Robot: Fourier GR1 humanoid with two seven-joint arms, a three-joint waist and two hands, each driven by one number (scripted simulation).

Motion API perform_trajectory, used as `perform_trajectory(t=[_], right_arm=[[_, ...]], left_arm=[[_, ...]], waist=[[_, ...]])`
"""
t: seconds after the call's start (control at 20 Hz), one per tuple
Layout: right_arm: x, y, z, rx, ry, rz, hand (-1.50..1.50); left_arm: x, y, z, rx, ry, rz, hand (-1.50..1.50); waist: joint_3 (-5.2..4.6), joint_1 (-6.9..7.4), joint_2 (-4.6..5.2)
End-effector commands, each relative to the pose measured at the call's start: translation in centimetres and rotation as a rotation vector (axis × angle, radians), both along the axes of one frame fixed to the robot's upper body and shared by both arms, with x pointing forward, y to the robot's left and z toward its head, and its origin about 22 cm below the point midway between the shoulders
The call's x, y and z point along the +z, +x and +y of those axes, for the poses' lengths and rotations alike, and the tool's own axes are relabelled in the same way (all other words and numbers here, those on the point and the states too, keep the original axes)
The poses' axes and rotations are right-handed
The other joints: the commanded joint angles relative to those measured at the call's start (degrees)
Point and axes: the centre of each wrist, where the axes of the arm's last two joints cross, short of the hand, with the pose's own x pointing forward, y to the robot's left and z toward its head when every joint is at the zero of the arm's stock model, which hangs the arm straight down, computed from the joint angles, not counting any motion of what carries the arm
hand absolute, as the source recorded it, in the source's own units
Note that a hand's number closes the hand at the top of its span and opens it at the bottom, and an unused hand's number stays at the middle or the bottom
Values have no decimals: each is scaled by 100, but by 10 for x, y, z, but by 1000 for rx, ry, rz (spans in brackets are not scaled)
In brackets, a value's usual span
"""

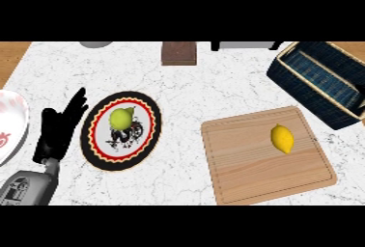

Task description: Pick the lemon from the cutting board and place it in the basket

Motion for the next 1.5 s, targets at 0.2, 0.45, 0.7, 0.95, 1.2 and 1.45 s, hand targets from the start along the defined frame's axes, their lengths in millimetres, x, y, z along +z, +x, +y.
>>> perform_trajectory(t=[0.2,0.45,0.7,0.95,1.2,1.45], right_arm=[[42,-6,-21,152,-218,221,-150],[6,-3,-21,123,-202,239,-150],[10,-17,-39,63,-168,218,-150],[-12,-4,-2,12,-145,145,-150],[-33,7,6,-5,-164,179,-150],[-73,11,20,18,-150,203,-150]], left_arm=[[0,16,-18,-2,-17,-12,0],[7,16,-27,-22,-6,3,0],[-3,8,-14,7,8,2,0],[6,16,-13,-20,11,-4,0],[-10,8,-16,-25,-7,-14,0],[-4,24,-29,-11,-6,-5,0]], waist=[[9,97,7],[13,126,7],[11,86,-3],[9,84,-3],[10,105,0],[11,102,7]])
